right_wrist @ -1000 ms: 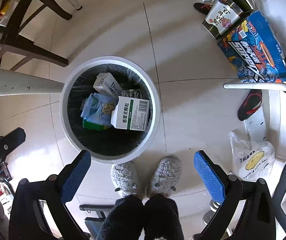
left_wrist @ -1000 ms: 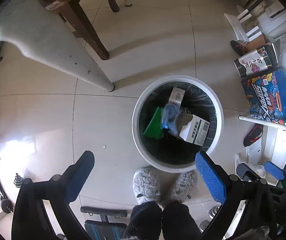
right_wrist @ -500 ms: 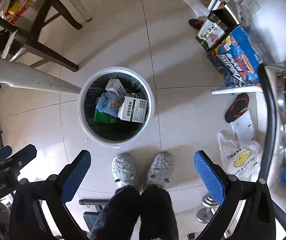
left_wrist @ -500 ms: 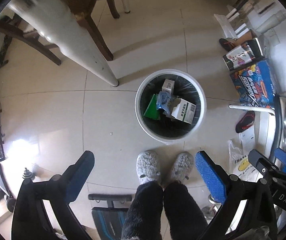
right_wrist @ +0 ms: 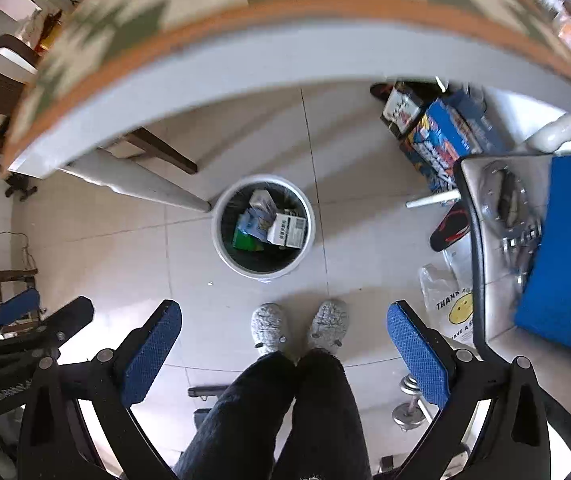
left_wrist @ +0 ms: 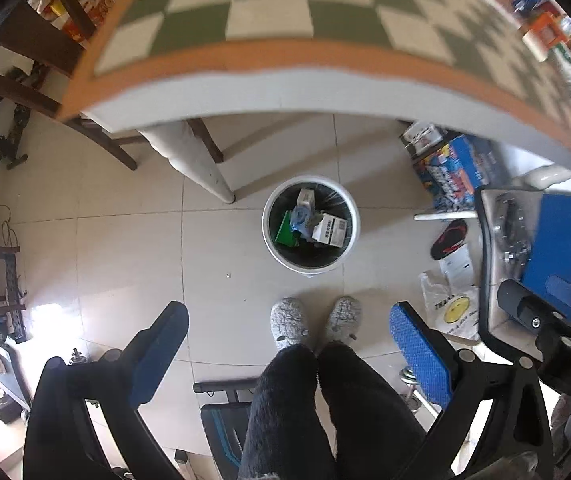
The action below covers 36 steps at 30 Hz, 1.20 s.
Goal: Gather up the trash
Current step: 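Move both tools back over the table, then grasp the white leaflet with the left gripper while the right grasps the white medicine box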
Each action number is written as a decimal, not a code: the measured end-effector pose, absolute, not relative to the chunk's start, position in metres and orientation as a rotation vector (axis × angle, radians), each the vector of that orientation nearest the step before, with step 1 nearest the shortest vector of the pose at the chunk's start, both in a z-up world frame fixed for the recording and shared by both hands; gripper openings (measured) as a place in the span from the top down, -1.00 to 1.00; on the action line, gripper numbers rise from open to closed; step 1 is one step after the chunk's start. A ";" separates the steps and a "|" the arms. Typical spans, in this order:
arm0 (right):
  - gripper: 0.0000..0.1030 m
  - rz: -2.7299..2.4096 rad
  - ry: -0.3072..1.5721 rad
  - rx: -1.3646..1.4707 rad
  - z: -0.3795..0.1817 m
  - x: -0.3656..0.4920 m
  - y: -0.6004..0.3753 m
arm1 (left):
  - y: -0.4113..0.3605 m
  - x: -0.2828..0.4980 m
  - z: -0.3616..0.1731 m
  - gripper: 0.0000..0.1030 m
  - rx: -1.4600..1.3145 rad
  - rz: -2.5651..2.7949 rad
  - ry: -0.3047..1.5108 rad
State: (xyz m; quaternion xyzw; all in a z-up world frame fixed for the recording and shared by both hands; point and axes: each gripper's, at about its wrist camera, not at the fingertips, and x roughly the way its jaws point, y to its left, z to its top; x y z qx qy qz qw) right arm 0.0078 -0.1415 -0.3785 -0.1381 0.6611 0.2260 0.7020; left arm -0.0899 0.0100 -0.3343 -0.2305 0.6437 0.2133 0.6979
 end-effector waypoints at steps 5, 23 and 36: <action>-1.00 0.531 1.432 -0.293 -0.305 0.001 -0.140 | 0.010 -0.092 -0.288 -1.00 -0.529 0.462 1.397; -1.00 0.352 1.282 0.071 -0.183 0.204 -0.166 | 0.057 0.136 -0.185 -1.00 -0.287 0.430 1.182; -1.00 0.074 1.429 0.269 -0.293 0.521 -0.243 | 0.007 0.497 -0.276 -0.99 0.477 0.038 1.286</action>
